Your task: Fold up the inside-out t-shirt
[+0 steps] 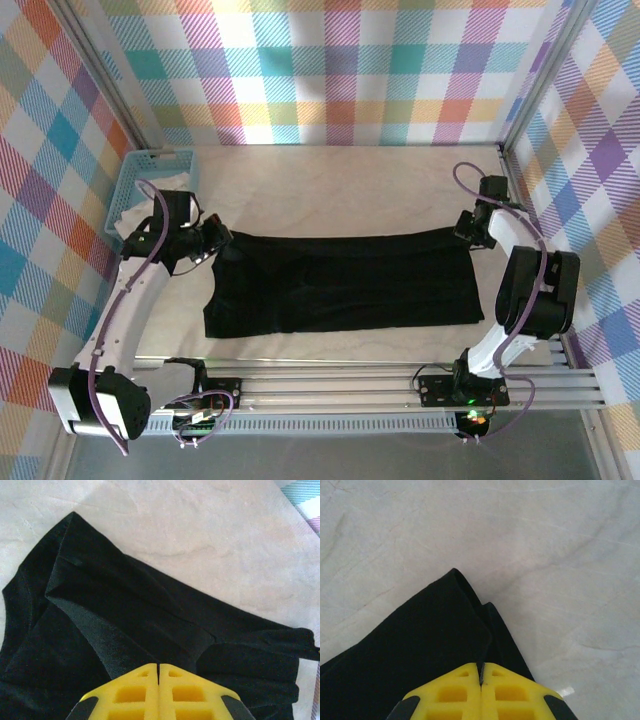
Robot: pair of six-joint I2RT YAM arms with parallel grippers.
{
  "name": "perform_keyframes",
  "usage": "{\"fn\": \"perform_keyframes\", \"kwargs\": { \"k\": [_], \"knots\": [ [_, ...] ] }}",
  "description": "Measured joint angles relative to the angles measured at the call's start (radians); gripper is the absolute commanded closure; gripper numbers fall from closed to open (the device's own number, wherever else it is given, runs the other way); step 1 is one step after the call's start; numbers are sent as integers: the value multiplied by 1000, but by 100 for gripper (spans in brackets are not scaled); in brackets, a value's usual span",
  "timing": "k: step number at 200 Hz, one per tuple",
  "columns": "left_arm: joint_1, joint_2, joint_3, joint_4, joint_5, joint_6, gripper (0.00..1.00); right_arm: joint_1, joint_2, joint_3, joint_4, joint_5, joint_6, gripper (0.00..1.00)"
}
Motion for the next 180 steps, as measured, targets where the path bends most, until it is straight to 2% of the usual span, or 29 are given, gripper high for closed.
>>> {"fn": "perform_keyframes", "kwargs": {
  "k": [43,102,111,125,144,160,180],
  "knots": [
    [0,-14,-37,-23,-1,22,100,0,-77,-63,-16,29,1,96],
    [0,-43,-55,-39,-1,44,100,-2,-93,-132,-39,51,10,93],
    [0,-56,-68,-42,-1,44,100,-2,-94,-138,-41,54,15,87],
    [0,-75,-98,-50,2,44,100,-3,-93,-147,-41,64,19,71],
    [0,-82,-145,-50,23,40,100,-5,-94,-149,-43,77,31,57],
    [0,-82,-180,-55,41,40,100,3,-117,-157,-31,71,32,40],
    [0,-85,-192,-67,60,40,100,39,-248,-217,28,2,16,36]
  ]
}}
